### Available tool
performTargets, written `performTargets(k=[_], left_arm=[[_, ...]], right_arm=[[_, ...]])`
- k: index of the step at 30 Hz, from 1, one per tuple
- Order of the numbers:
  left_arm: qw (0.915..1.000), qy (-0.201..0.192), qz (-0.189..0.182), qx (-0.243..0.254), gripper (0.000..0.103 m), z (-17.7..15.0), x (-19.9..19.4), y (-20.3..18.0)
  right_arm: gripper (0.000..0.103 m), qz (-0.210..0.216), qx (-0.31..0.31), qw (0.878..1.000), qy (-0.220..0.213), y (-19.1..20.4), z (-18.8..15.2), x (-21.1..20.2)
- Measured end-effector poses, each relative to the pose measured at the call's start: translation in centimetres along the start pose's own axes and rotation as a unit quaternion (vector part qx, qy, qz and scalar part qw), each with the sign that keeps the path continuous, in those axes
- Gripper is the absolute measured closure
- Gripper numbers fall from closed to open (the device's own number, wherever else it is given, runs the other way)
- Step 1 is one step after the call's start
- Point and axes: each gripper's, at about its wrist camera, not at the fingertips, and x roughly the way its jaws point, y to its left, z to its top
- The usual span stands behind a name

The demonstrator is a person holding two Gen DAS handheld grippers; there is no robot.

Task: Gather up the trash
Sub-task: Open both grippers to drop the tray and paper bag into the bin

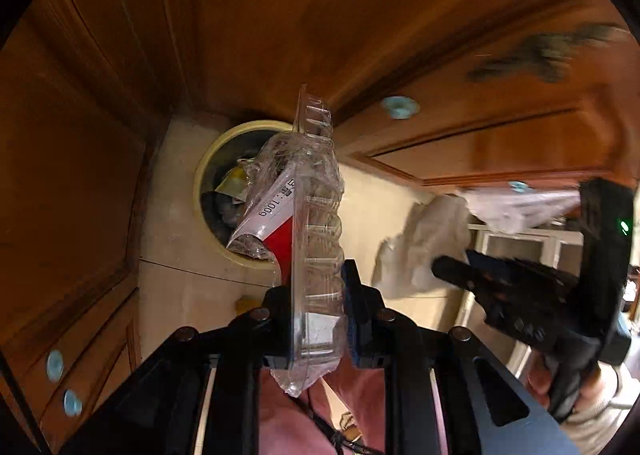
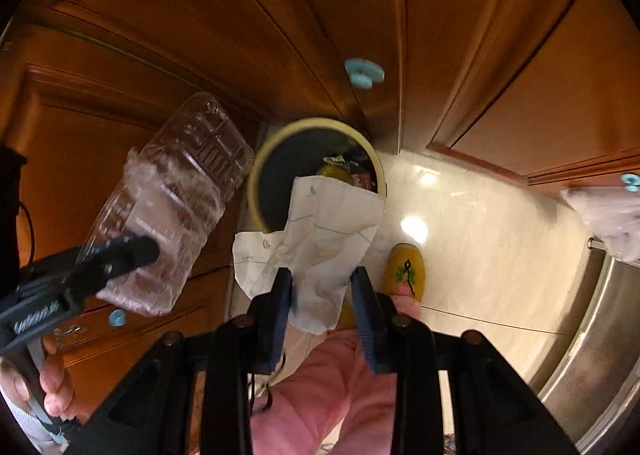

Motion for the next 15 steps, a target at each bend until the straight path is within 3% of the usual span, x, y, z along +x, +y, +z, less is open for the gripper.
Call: performTargets(k=[3,7,15], left_arm=[[0.9998,0.015,0.007,-0.007,0.078,1.2,3.8,1.3],[0.9994,0.022,0.021,-0.013,0.052,2.6,7.0,2.3],[0.9986,0.015,0.032,-0.038,0.052,3.5,7.6,4.5]], right_arm=[[0.072,-0.003,-0.003,1.0,0.011,-0.5,0.9,3.0],[0.072,-0.01,-0.009,1.0,0.017,-1.2,2.1,5.9],[0.071,-0.031,-0.032,0.999,0.031,0.1,3.8,8.1]])
